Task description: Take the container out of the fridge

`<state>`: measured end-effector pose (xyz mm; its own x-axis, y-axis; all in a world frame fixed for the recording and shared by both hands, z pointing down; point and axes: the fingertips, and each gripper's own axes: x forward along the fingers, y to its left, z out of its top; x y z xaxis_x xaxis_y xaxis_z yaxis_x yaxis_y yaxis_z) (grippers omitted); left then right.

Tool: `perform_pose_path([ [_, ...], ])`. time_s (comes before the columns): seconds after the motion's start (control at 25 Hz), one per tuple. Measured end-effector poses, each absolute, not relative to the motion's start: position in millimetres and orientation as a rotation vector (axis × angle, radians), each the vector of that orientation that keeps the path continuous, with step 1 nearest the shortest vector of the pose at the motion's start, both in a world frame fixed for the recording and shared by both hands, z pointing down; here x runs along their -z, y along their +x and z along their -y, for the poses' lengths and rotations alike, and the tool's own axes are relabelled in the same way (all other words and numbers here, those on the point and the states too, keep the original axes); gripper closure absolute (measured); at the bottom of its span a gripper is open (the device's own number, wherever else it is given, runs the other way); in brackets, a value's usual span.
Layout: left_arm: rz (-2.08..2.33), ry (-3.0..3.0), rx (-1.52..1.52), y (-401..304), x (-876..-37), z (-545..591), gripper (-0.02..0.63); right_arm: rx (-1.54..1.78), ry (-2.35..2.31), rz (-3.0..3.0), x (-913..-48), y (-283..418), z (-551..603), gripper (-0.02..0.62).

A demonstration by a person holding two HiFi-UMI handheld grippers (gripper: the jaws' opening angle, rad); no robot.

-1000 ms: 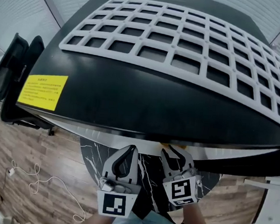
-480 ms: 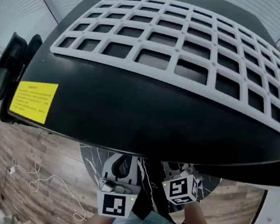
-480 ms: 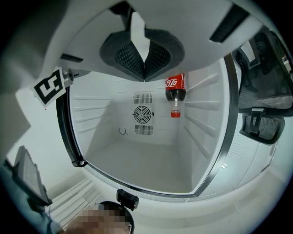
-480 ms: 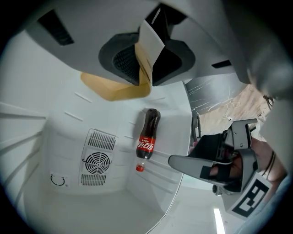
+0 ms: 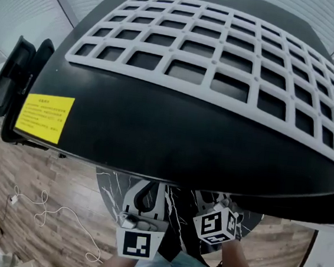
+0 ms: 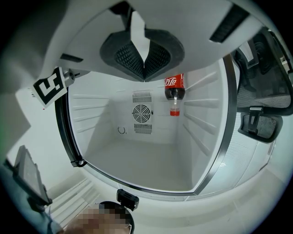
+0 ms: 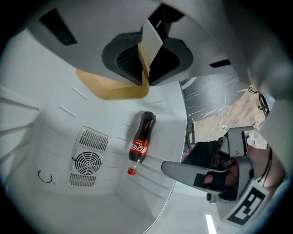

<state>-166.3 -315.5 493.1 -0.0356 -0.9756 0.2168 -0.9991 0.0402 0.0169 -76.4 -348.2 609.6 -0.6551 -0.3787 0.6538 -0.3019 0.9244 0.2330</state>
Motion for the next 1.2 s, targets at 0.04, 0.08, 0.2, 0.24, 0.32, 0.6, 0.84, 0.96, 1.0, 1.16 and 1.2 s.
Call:
perform_pose_path([
  [0.04, 2.14, 2.052, -0.203, -166, -492, 314, 0.591, 0.141, 0.477, 2.327, -609, -76, 348, 0.534],
  [0.08, 2.145, 2.051, -0.195, -166, -490, 313, 0.591, 0.147, 0.475, 2.324, -609, -75, 347, 0.535],
  [0.2, 2.151, 2.041, -0.179, -164, -486, 309, 0.591, 0.142, 0.471, 2.321, -605, -74, 342, 0.553],
  [0.24, 2.15, 2.036, -0.179, -164, -486, 308, 0.591, 0.14, 0.471, 2.321, -605, -73, 341, 0.557],
  [0.32, 2.151, 2.03, -0.172, -163, -484, 306, 0.591, 0.14, 0.471, 2.322, -604, -72, 339, 0.557],
  [0.6, 2.156, 2.067, -0.187, -157, -474, 296, 0.591, 0.136, 0.496, 2.335, -591, -67, 330, 0.561],
  [0.84, 2.17, 2.08, -0.16, -152, -451, 280, 0.591, 0.139, 0.524, 2.365, -567, -66, 316, 0.565],
  [0.96, 2.18, 2.087, -0.149, -150, -438, 267, 0.591, 0.139, 0.534, 2.38, -552, -65, 303, 0.565],
  [1.0, 2.181, 2.096, -0.158, -148, -435, 262, 0.591, 0.14, 0.537, 2.385, -548, -64, 299, 0.565],
  [1.16, 2.205, 2.111, -0.139, -146, -420, 242, 0.591, 0.16, 0.548, 2.405, -531, -65, 282, 0.565],
  [1.2, 2.213, 2.115, -0.137, -146, -416, 236, 0.591, 0.167, 0.55, 2.411, -527, -65, 278, 0.565],
])
